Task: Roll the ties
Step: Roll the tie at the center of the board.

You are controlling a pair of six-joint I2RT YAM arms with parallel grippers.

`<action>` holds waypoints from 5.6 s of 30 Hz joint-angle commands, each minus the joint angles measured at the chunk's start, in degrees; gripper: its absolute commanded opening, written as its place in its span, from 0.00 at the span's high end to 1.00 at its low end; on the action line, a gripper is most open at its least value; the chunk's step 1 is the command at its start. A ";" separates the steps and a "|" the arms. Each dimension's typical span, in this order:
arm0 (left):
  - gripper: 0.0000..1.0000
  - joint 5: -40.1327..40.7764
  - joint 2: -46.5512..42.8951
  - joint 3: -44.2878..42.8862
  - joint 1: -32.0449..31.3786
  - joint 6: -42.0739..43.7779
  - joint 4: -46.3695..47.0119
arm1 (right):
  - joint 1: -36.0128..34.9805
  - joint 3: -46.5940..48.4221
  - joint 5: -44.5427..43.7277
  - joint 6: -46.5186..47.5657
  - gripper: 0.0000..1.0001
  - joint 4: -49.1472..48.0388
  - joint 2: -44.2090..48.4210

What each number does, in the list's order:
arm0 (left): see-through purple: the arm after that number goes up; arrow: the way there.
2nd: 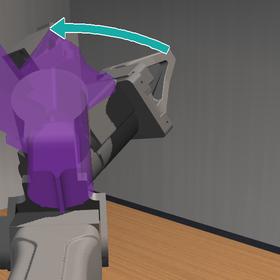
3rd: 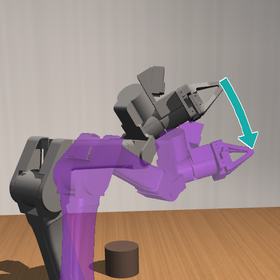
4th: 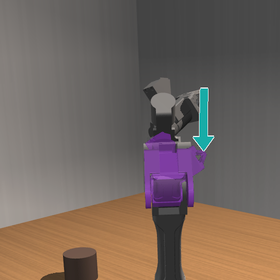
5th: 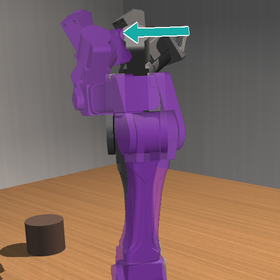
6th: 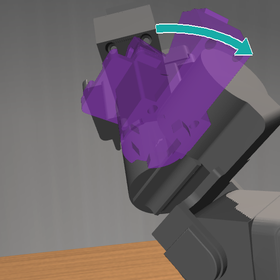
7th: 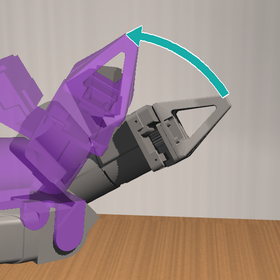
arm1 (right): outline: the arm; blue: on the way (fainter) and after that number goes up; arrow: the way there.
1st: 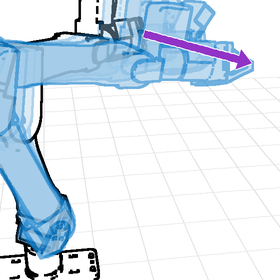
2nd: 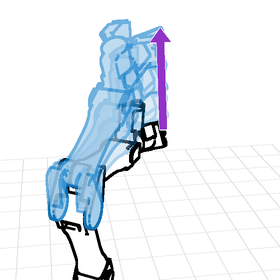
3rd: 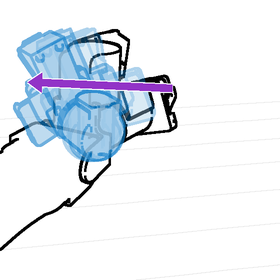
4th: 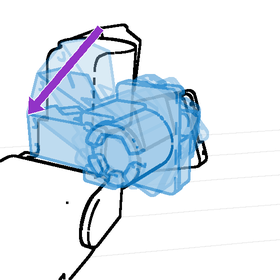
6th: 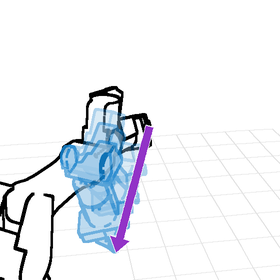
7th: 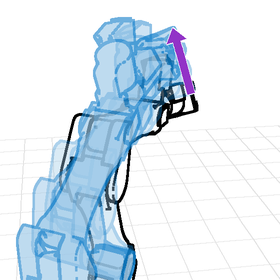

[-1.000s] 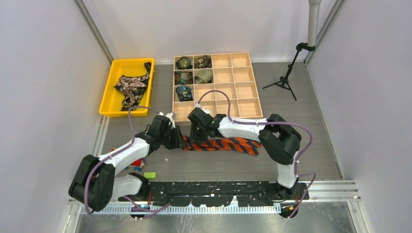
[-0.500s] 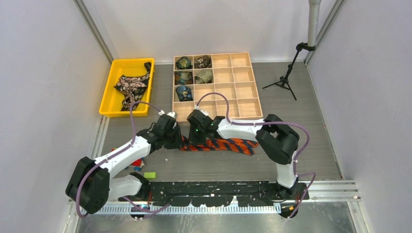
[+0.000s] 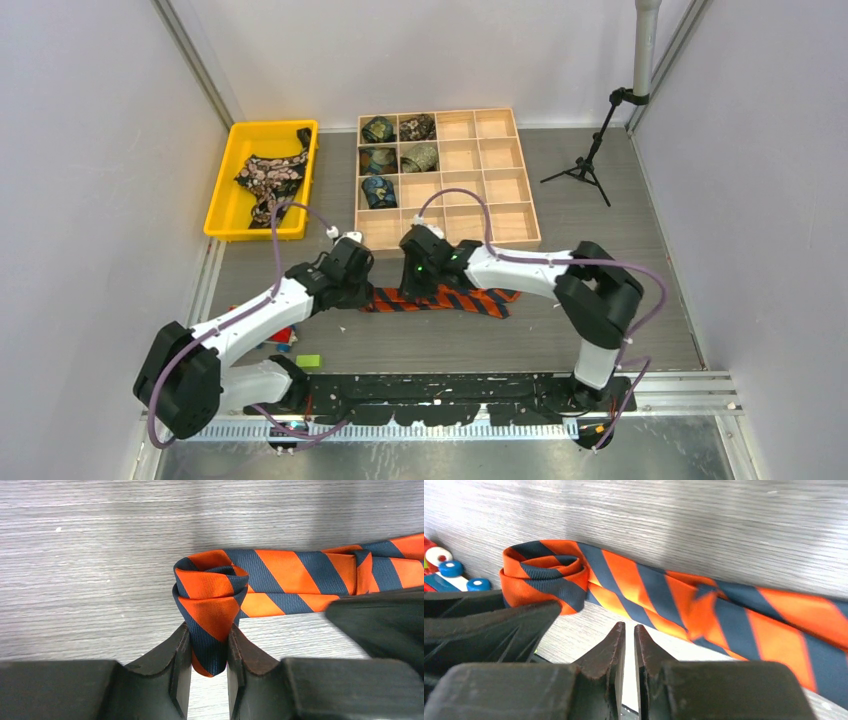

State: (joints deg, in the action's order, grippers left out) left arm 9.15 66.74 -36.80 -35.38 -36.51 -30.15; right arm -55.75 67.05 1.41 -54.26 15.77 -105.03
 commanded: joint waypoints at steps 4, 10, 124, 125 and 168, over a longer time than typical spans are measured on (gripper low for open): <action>0.81 11.50 3.19 -5.44 -4.31 1.27 -5.63 | 4.05 -6.48 -6.64 1.43 0.82 3.25 14.49; 0.82 20.08 9.66 -9.88 -9.42 0.38 -9.96 | 6.95 -10.60 -7.80 1.52 0.82 5.56 21.84; 0.38 -8.88 -10.33 4.70 10.50 6.52 9.41 | 0.70 12.23 1.52 1.99 0.82 5.03 -5.44; 0.38 -10.86 -9.85 4.79 10.48 6.62 10.21 | 0.75 12.18 1.58 2.07 0.82 5.01 -5.04; 0.40 -26.18 9.98 4.08 11.84 4.90 24.95 | 1.70 6.07 -3.18 3.56 0.83 5.82 -3.38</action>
State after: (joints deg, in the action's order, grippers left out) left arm -13.10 74.70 -31.79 -24.56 -30.79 -9.41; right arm -54.50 74.00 0.05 -51.09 22.09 -110.67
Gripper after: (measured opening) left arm 0.613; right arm 0.168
